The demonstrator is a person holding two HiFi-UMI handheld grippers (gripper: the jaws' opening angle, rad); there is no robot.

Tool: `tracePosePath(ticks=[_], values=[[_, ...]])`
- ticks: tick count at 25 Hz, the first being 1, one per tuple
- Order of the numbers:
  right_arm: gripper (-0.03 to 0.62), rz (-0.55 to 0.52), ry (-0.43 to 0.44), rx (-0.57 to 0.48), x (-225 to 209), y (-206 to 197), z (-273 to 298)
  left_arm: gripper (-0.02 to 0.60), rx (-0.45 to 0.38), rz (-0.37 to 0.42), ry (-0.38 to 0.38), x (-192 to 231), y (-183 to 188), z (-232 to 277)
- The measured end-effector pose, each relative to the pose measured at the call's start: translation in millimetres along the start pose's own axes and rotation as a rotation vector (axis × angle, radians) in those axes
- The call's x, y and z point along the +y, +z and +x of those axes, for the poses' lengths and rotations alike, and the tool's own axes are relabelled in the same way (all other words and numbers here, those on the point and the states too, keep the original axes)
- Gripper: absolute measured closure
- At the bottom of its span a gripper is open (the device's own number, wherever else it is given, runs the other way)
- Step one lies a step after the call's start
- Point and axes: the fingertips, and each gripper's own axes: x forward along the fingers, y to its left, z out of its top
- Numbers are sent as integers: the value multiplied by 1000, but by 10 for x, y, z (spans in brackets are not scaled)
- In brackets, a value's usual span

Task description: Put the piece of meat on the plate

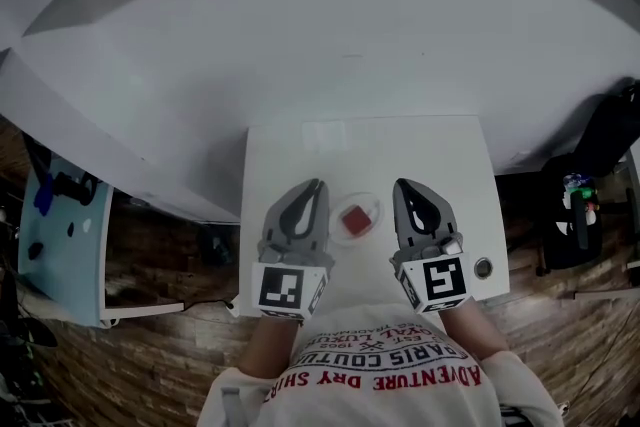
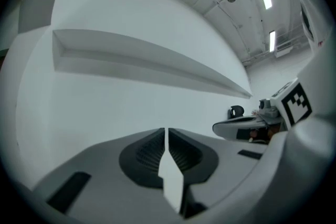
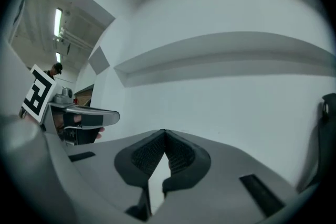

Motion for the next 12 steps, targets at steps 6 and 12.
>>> tracePosePath(ticks=[6, 12], values=[[582, -24, 22, -37, 58, 108, -60, 558, -30, 13, -1, -97, 101, 1], [582, -6, 36, -19, 83, 70, -82, 558, -19, 13, -11, -177, 53, 2]])
